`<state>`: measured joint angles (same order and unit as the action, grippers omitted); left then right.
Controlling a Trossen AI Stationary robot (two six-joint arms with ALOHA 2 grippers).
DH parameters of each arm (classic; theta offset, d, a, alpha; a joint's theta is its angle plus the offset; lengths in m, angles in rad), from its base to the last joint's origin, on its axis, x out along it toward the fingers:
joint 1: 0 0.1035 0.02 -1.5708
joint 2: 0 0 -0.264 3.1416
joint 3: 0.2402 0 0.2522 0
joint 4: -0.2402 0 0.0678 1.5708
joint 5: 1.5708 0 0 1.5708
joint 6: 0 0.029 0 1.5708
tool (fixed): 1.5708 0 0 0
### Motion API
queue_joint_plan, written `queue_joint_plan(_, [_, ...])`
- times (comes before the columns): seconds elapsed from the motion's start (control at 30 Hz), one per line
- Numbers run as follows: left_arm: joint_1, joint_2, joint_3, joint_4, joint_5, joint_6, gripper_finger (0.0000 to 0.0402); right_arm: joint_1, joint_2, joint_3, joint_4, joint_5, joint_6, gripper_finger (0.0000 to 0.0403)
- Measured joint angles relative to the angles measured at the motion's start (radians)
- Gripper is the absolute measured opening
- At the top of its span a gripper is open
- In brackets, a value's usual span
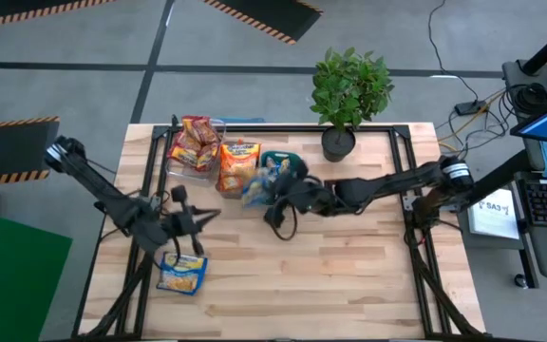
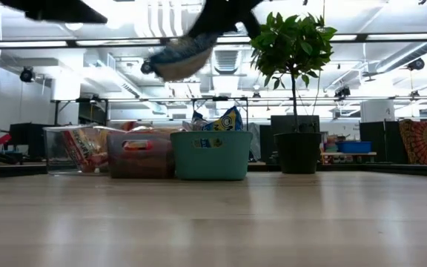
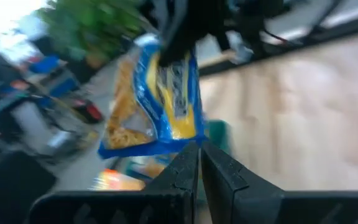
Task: Sort Maruchan noodles
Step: Put the blue noodle pack into the green bin
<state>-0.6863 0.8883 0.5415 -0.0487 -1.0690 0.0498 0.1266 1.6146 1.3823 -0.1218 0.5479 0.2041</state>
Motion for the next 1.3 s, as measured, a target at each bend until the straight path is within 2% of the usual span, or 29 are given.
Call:
queue_joint_plan(0.13, [0.015,-0.07,0.0,0.098,-0.099,0.155,0.0003,-0.065,-0.002,-0.003,-0.034,0.105,0.04,0.0013])
queue_joint_plan(0.27, [0.04,-0.125,0.0,0.165,-0.144,0.255,0.0003,-0.134,0.042,-0.009,-0.043,0.158,0.129,0.0013])
queue_joint_plan(0.43, [0.057,-0.157,0.0,0.156,-0.155,0.254,0.0003,-0.194,0.114,-0.011,-0.069,0.152,0.232,0.0013])
queue_joint_plan(0.67, [0.057,-0.145,0.0,0.136,-0.154,0.265,0.0003,-0.217,0.167,-0.011,-0.204,0.139,0.373,0.0013])
queue_joint_plan(0.9, [0.057,-0.142,0.0,0.136,-0.153,0.281,0.0003,-0.219,0.202,-0.011,-0.227,0.105,0.387,0.0015])
queue_joint_plan(1.0, [0.057,-0.142,0.0,0.136,-0.153,0.281,0.0003,-0.22,0.203,-0.011,-0.235,0.106,0.41,0.0037])
queue_joint_plan(1.3, [0.057,-0.142,0.0,0.137,-0.152,0.281,0.0003,-0.221,0.157,-0.004,-0.318,0.105,0.419,0.0135])
